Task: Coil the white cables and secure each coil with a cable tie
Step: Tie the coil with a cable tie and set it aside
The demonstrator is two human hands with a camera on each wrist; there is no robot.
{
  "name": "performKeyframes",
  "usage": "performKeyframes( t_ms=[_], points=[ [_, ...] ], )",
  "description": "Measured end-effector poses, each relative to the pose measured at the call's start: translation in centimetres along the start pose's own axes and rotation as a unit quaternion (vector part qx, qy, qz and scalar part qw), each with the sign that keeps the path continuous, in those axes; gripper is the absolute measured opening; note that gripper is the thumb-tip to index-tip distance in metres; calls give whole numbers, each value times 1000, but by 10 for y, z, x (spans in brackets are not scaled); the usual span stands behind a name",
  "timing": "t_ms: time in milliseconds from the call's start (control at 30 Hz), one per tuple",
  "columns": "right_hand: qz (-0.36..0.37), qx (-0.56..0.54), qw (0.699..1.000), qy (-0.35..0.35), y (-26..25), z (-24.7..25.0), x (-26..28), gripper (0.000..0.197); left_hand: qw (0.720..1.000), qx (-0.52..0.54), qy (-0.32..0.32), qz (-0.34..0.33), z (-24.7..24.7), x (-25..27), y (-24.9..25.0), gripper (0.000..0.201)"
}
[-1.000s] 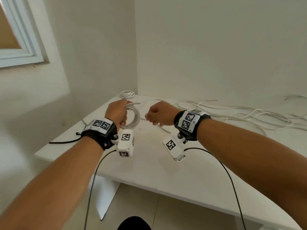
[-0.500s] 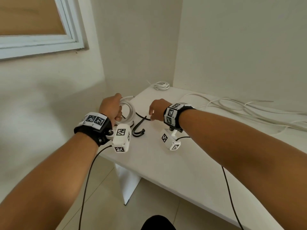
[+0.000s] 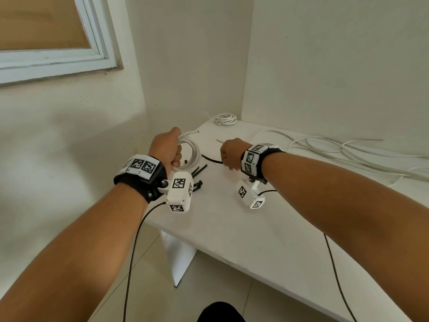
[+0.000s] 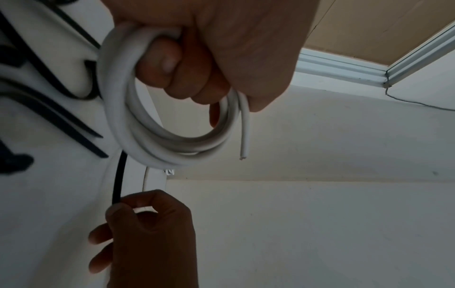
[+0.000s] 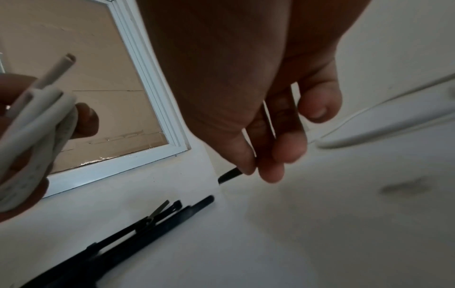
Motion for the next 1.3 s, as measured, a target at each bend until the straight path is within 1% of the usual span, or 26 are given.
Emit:
performKeyframes(
  t_ms=[33, 100, 200, 333, 400, 467, 567, 700, 833, 933, 1000, 1033, 1100, 1167, 1233, 1300],
  points=[
    [-13, -5, 1000, 7, 6, 6, 7, 15, 1000, 1, -6, 0, -6, 2, 1, 29],
    [-38, -15, 998, 48, 24, 17, 23, 12, 1000, 3, -22, -2, -21, 7, 1, 30],
    [-80, -47, 989, 117, 52, 29, 54, 20, 999, -1, -48, -8, -52, 16, 2, 32],
    [-116, -94, 978, 147, 91, 35, 103, 8, 995, -27, -93, -23, -102, 33, 1, 32],
    [-141, -138, 966, 165, 111, 33, 130, 5, 991, -46, -120, -28, -130, 45, -3, 31],
    [-162, -185, 947, 206, 128, 33, 157, 8, 986, -70, -148, -37, -158, 59, -7, 31],
    [-182, -256, 910, 270, 148, 35, 194, 15, 973, -109, -192, -64, -200, 83, -14, 31],
    [-182, -302, 866, 354, 169, 47, 236, 12, 953, -147, -244, -105, -247, 110, -26, 35],
    [-168, -343, 826, 415, 182, 57, 271, 9, 939, -164, -280, -117, -286, 133, -36, 30],
    [-154, -396, 806, 413, 185, 56, 290, 13, 933, -168, -293, -128, -307, 146, -40, 35],
    [-151, -433, 798, 391, 187, 53, 299, 15, 929, -167, -299, -137, -318, 152, -44, 39],
    [-148, -459, 792, 374, 188, 50, 302, 13, 929, -167, -301, -138, -321, 155, -45, 40],
    [-135, -509, 781, 335, 188, 46, 307, 6, 930, -162, -303, -129, -328, 159, -49, 41],
    [-127, -539, 773, 311, 187, 43, 312, 5, 932, -157, -307, -109, -333, 163, -52, 38],
    [-131, -560, 759, 305, 185, 43, 318, 8, 933, -154, -313, -92, -336, 167, -55, 34],
    [-145, -576, 745, 305, 184, 45, 323, 10, 934, -156, -311, -83, -337, 170, -57, 34]
  ],
)
Point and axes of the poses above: each hand's wrist, its own x-axis away from the middle knuckle, its own z-axis out of the back of the hand, y = z × x, the point moved 3 cm from there along -x, towards the middle knuckle, and after that the axes turned 10 degrees about z, right-handed, at the moved point
